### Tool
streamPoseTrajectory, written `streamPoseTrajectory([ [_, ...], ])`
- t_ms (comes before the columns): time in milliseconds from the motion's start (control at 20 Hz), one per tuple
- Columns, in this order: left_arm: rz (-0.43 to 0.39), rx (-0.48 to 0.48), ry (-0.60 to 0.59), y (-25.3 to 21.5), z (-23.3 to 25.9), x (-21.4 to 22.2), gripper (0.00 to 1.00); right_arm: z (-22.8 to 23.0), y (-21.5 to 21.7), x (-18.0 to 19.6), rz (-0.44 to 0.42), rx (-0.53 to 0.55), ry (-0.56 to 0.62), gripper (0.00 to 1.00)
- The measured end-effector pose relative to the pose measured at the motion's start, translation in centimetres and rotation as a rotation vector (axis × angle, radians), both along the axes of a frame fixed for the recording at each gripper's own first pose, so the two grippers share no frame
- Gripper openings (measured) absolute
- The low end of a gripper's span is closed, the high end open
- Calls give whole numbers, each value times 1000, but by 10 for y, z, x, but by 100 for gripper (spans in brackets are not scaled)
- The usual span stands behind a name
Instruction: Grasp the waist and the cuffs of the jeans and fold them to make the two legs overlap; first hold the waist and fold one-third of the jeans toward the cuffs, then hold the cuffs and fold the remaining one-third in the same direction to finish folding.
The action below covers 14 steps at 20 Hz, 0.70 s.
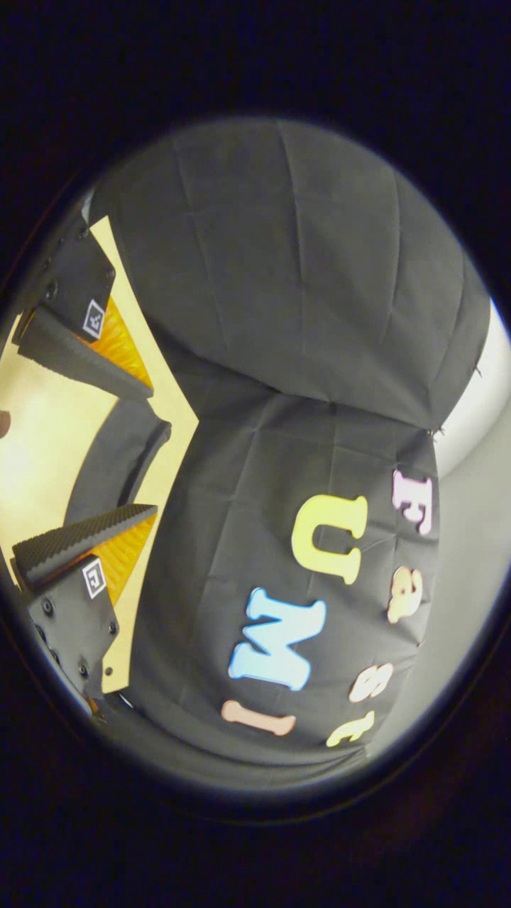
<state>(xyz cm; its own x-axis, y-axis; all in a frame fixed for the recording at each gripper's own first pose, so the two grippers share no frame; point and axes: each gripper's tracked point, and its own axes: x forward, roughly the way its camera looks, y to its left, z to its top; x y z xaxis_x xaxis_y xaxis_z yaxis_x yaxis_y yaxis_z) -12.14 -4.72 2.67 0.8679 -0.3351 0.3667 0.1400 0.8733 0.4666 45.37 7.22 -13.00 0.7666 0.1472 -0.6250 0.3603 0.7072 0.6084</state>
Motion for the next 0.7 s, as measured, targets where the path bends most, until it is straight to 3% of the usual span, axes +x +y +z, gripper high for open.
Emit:
streamPoseTrajectory([
  [150,-19,-66,34,1,4,-7,96,-3,0,9,-10,44,-16,87],
  [200,-19,-87,40,7,5,-7,96,-3,-3,8,2,78,-32,70],
  [250,-11,-106,47,14,3,-6,96,-6,-7,9,1,110,-32,65],
  [300,1,-123,53,24,1,-5,96,-3,-6,10,2,135,-42,47],
  [350,14,-142,61,33,0,-1,96,-2,-7,10,11,134,-51,39],
  [450,31,-177,86,45,-2,3,96,-3,-12,6,24,60,-44,27],
  [550,19,-198,103,46,-2,6,96,-2,-23,-3,40,-61,-34,25],
  [700,6,-183,131,31,-5,18,96,20,-67,-24,13,-335,-63,24],
])
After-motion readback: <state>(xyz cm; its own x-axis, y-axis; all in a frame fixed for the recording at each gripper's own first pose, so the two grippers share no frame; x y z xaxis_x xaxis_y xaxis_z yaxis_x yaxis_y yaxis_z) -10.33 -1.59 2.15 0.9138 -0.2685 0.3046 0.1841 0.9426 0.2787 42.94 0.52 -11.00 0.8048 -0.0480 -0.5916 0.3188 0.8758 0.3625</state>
